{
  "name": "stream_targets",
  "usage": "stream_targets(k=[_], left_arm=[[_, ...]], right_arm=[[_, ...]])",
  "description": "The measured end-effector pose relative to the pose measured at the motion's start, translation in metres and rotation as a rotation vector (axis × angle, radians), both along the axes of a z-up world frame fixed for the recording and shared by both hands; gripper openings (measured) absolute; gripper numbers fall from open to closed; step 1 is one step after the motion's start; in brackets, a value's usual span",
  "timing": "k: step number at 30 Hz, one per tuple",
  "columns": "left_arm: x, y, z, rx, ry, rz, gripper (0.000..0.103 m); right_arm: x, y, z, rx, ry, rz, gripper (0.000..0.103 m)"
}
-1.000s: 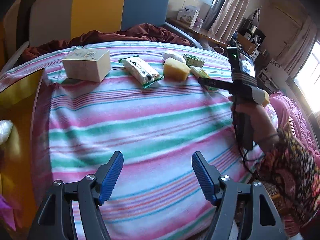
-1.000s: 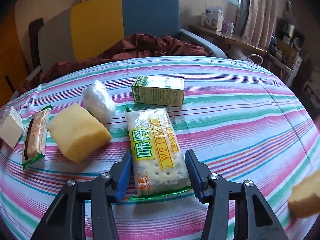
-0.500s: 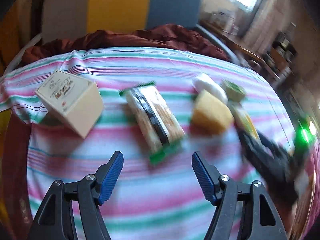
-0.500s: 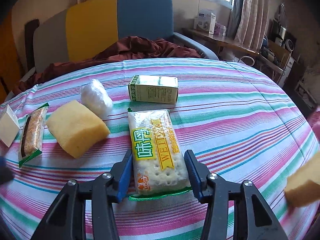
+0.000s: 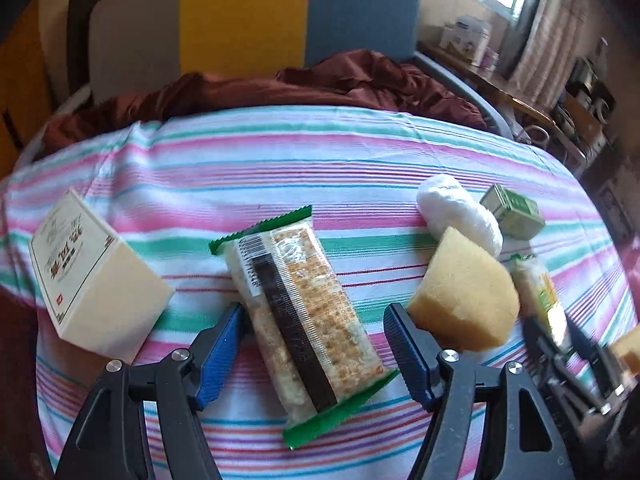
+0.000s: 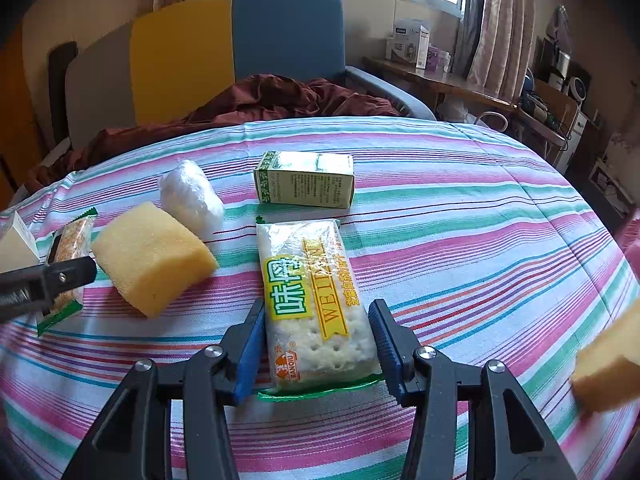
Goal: Organize objects
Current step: 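Grasp the WEIDAN cracker packet with right tool while left grasps the striped cracker packet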
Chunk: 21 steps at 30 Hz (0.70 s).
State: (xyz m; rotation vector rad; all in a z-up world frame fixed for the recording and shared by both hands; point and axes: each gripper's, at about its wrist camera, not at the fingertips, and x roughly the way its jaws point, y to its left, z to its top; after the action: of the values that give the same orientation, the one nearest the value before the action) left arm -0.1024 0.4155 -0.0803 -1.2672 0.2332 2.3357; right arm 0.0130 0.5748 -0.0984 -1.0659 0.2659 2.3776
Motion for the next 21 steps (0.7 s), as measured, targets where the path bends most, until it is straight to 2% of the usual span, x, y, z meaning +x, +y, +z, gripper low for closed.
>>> stream_targets(k=[2, 9, 11, 13, 16, 21], left_arm=[[0.006, 0.0, -0.004, -0.02, 0.058, -0.042, 0.072], [-0.002, 0.005, -0.006, -0.005, 0.061, -0.057, 0.072], [-0.001, 0.002, -0.006, -0.004, 0.075, -0.05, 0.066], [0.0, -0.003, -0.005, 0.005, 0.085, -0.026, 0.046], [0.002, -0.013, -0.003, 0.054, 0.079, -0.028, 0.046], [0.019, -0.017, 0.0, 0.044, 0.109, -0.072, 0.046]], right_arm=[[0.0, 0.0, 0.0, 0.001, 0.0, -0.001, 0.051], [0.0, -0.001, 0.0, 0.01, -0.005, -0.001, 0.051], [0.0, -0.002, 0.001, 0.015, -0.006, -0.001, 0.051], [0.0, -0.003, 0.001, 0.022, -0.007, -0.002, 0.051], [0.0, -0.005, 0.001, 0.033, -0.008, -0.002, 0.051], [0.0, -0.006, 0.001, 0.046, -0.009, -0.004, 0.051]])
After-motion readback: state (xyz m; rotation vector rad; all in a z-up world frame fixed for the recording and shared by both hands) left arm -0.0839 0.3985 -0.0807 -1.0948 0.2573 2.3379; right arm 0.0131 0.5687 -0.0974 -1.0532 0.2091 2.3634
